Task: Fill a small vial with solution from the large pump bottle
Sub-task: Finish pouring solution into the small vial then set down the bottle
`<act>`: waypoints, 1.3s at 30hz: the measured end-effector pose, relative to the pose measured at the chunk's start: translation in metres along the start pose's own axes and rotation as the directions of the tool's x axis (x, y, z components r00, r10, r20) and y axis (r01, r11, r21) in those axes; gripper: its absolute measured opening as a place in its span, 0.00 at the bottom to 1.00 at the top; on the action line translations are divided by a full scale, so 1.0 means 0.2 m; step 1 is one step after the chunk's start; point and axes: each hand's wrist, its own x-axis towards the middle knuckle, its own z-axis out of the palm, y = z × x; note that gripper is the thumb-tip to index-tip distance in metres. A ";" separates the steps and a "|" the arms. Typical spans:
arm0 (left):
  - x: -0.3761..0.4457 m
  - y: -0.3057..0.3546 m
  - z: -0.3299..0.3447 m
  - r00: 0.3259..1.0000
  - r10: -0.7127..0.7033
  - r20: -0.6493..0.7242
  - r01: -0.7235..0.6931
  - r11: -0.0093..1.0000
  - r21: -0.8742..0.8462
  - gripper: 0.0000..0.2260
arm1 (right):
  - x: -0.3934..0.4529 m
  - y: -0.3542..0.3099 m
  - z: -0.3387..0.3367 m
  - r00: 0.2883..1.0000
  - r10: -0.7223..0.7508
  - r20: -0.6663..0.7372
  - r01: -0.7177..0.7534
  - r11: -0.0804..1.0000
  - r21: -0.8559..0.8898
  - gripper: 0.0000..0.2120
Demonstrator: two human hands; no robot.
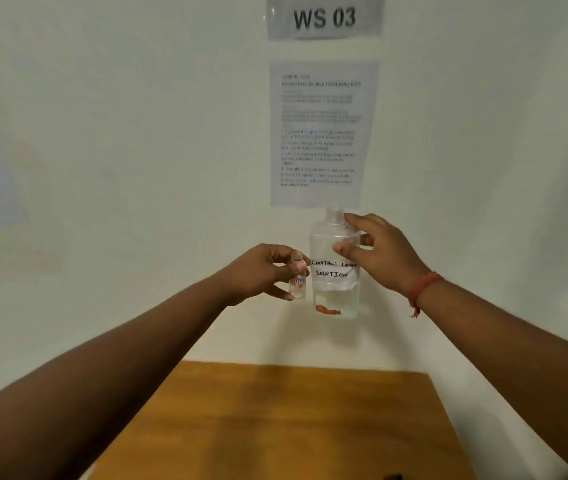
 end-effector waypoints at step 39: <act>0.15 1.09 -0.34 0.983 0.168 -0.068 -0.158 0.979 0.126 0.12 | 0.53 -0.68 -0.75 0.993 -0.063 -0.099 0.084 0.972 0.220 0.23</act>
